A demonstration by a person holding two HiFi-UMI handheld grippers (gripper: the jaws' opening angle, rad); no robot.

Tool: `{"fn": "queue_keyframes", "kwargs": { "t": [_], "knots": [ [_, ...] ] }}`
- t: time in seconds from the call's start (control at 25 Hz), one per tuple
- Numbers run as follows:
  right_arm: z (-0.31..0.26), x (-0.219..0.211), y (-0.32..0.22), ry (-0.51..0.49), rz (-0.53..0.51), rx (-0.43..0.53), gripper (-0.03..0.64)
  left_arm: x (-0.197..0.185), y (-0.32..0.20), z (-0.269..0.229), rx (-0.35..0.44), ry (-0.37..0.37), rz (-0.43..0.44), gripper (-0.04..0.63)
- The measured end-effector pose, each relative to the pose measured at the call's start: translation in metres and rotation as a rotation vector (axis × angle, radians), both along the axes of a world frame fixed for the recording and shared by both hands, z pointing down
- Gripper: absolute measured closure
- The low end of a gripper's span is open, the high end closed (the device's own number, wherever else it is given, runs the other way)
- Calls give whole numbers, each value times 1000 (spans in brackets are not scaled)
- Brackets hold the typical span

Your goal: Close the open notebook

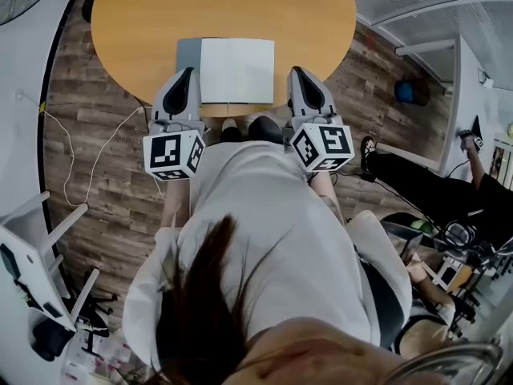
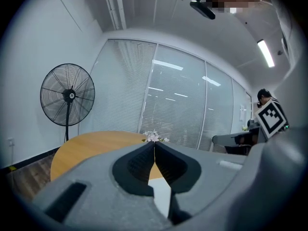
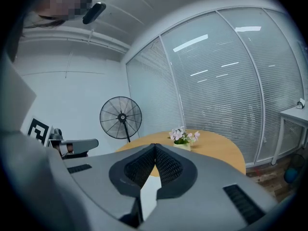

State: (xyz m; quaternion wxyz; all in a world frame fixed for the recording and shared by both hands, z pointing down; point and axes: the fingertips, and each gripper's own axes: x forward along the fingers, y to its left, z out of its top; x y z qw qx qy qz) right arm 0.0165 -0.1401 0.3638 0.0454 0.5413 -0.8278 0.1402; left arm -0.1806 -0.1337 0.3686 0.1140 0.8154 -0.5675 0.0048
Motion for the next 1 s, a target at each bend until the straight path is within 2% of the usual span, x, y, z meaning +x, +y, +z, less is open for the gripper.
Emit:
{"fn": "queue_keyframes", "kwargs": {
  "t": [0.44, 0.64, 1.0],
  "knots": [
    [-4, -23, -21, -20, -72, 13, 614, -21, -9, -6, -1, 10, -97, 577],
    [-1, -14, -26, -25, -84, 6, 614, -21, -15, -3, -15, 19, -131, 577],
    [-8, 11, -40, -32, -86, 3, 614, -3, -18, -7, -26, 15, -141, 577]
  ]
}}
